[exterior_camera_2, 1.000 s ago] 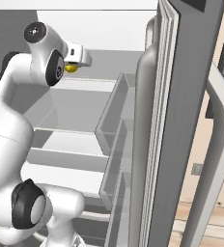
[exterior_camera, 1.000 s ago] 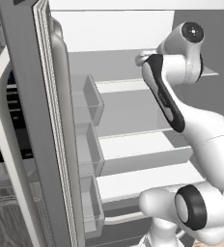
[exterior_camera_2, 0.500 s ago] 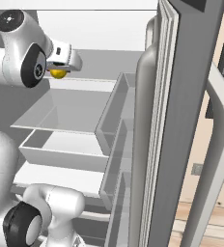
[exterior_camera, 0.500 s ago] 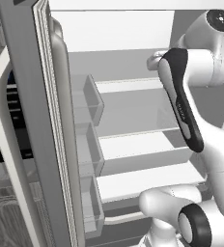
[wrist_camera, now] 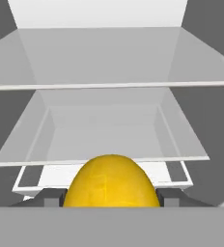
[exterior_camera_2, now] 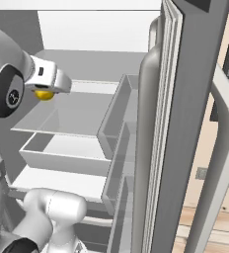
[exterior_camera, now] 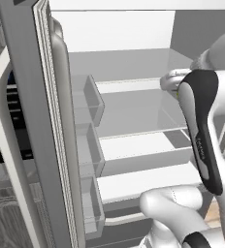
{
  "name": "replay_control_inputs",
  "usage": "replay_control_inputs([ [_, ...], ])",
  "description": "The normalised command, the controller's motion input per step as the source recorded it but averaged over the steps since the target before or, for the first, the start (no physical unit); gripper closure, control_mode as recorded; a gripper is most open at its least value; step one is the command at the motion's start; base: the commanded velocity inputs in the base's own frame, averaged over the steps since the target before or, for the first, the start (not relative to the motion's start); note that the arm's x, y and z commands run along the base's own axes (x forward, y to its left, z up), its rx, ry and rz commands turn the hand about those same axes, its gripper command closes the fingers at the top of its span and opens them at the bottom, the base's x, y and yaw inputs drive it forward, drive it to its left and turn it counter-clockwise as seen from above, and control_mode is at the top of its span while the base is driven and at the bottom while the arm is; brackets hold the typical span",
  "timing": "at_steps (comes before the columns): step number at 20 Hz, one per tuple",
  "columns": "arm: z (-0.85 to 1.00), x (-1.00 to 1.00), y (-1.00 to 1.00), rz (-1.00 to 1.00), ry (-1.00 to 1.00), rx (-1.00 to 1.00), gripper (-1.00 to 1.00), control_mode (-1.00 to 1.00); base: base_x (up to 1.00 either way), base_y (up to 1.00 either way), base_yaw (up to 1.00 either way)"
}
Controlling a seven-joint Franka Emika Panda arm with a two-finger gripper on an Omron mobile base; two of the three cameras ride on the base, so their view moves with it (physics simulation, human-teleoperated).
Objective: Retrieve a lemon from the fridge and place it on the cutting board with the fish.
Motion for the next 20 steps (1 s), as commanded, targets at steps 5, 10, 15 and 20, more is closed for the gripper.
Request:
replay_control_inputs([
  [5, -0.64, -0.89, -0.02, 0.0, 0.0, 0.0, 1.0, -1.0, 0.0, 0.0, 0.0],
  [10, -0.81, -0.44, 0.0, 0.0, 0.0, 0.0, 1.0, -1.0, 0.0, 0.0, 0.0],
  [15, -0.31, -0.04, 0.0, 0.0, 0.0, -0.02, 1.0, -1.0, 0.0, 0.0, 0.0],
  [20, -0.08, 0.0, 0.0, 0.0, 0.0, 0.0, 1.0, -1.0, 0.0, 0.0, 0.0],
])
